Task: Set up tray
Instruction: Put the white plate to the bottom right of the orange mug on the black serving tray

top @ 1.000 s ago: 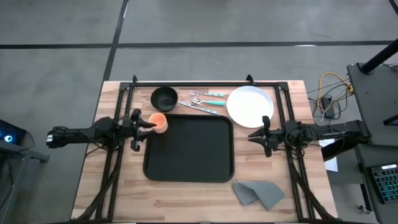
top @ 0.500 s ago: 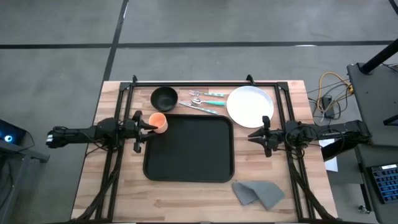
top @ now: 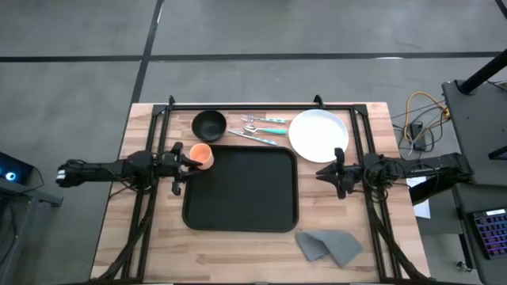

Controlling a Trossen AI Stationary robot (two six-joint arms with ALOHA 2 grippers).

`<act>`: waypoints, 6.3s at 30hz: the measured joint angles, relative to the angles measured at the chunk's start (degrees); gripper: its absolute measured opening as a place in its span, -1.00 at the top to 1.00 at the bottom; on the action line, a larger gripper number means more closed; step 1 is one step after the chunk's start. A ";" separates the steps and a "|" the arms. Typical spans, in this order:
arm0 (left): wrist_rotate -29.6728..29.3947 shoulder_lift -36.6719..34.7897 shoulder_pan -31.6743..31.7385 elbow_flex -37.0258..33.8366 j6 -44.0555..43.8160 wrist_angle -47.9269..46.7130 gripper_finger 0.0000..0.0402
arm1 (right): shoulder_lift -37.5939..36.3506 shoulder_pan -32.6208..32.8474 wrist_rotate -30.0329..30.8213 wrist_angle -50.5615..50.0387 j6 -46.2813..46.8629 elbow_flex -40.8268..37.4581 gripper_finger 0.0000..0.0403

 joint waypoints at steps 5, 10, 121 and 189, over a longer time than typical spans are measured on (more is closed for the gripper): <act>0.00 1.70 0.00 -0.02 0.00 0.00 0.41 | -0.03 0.00 0.00 1.86 -10.46 0.00 0.66; -0.05 3.17 0.00 -0.05 0.28 0.18 0.41 | 0.01 -0.02 4.31 3.08 -16.21 0.00 0.66; 0.33 0.47 0.03 -0.17 1.45 7.48 0.41 | 51.14 -13.34 12.65 -25.45 57.40 28.24 -0.10; 0.31 0.44 0.04 -0.17 1.44 7.48 0.41 | 76.64 -22.14 7.32 -24.47 50.44 39.60 0.54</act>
